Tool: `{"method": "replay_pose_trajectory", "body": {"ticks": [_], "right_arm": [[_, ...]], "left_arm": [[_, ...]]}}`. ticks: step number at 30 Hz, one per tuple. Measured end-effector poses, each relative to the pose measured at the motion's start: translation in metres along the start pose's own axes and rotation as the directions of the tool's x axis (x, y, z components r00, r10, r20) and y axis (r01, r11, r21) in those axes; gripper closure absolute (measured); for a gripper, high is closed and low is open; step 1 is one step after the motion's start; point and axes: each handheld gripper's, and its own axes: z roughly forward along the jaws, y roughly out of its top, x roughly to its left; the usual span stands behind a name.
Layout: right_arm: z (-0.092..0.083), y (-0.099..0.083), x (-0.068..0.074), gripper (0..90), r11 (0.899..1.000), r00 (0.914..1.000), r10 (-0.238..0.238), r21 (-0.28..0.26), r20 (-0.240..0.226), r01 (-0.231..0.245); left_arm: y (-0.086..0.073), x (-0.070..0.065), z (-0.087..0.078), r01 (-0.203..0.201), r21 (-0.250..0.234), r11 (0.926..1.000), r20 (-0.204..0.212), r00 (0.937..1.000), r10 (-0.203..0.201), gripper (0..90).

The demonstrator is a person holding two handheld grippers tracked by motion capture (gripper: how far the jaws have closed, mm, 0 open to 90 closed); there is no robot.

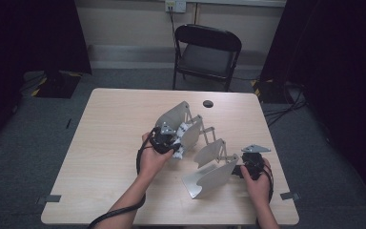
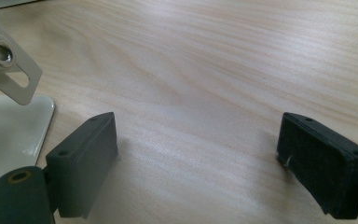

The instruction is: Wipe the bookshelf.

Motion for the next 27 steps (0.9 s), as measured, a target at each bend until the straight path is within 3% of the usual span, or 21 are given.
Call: {"method": "replay_pose_trajectory", "body": {"ticks": [6,12,17,22,27], "right_arm": [[0.000,0.000,0.000,11.6,1.000,1.0000,0.000,0.000,0.000,0.000],[0.000,0.000,0.000,11.6,1.000,1.0000,0.000,0.000,0.000,0.000],[0.000,0.000,0.000,11.6,1.000,1.0000,0.001,0.000,0.001,-0.001],[0.000,0.000,0.000,11.6,1.000,1.0000,0.001,0.000,0.001,-0.001],[0.000,0.000,0.000,11.6,1.000,1.0000,0.000,0.000,0.001,0.000]], "left_arm": [[-0.018,0.003,0.008,0.006,0.054,0.9985,-0.003,1.0000,-0.005,78.6],[-0.020,0.004,-0.002,0.006,0.056,0.9984,0.003,1.0000,-0.006,78.4],[0.001,0.002,-0.031,-0.029,-0.020,0.9994,-0.004,0.9996,0.029,78.4],[0.033,0.001,-0.060,-0.056,-0.110,0.9923,-0.003,0.9984,0.056,78.4],[0.049,-0.004,-0.064,-0.073,-0.141,0.9873,0.006,0.9972,0.075,78.3]]}}
